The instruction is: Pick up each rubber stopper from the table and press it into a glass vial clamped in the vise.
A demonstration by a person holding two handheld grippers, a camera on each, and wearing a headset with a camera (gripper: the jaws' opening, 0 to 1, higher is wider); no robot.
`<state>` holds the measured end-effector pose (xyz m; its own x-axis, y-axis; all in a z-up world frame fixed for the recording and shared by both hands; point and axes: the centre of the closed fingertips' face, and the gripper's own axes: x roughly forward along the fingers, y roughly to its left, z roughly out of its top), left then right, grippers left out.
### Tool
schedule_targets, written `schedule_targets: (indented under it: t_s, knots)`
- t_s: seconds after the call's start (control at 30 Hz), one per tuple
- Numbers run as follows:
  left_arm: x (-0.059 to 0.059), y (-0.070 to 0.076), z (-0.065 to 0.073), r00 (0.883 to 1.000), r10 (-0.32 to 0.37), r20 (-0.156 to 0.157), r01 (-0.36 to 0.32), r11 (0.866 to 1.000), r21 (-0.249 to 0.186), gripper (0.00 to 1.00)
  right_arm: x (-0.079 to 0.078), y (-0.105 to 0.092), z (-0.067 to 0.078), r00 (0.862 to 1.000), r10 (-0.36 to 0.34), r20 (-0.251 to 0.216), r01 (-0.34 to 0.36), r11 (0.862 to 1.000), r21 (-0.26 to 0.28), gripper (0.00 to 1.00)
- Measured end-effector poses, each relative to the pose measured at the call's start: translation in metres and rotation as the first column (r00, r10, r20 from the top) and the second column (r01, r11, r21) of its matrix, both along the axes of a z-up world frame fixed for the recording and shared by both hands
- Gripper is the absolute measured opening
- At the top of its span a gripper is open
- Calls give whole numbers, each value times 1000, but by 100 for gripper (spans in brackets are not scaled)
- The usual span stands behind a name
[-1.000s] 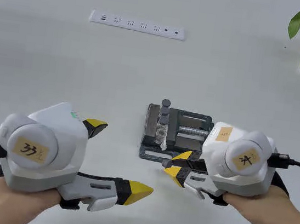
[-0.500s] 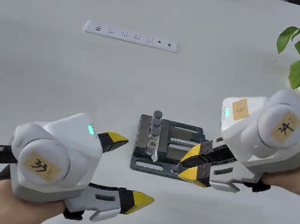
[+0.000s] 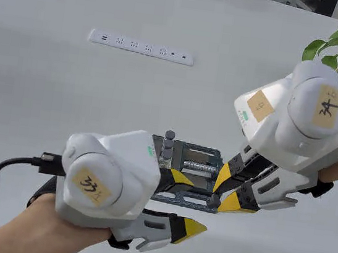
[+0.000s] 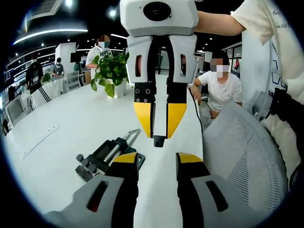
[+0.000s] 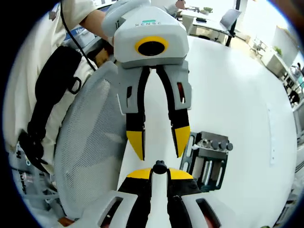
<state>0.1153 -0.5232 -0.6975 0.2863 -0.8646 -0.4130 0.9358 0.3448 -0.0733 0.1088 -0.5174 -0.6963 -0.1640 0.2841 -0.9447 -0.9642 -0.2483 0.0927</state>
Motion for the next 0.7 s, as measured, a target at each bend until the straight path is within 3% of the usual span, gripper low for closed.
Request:
schedule_targets:
  t_s: [0.33,0.7]
  knots:
    - [-2,-7,-1,999,-36,-15,35,999,-9,11,-5,-5,-4,998,57,-23,-58,997,-52,6]
    - [-6,-10,-3,997,-62,-36,62,998,-15,6,-9,-7,-9,996,86,-36,-88,993,-80,6]
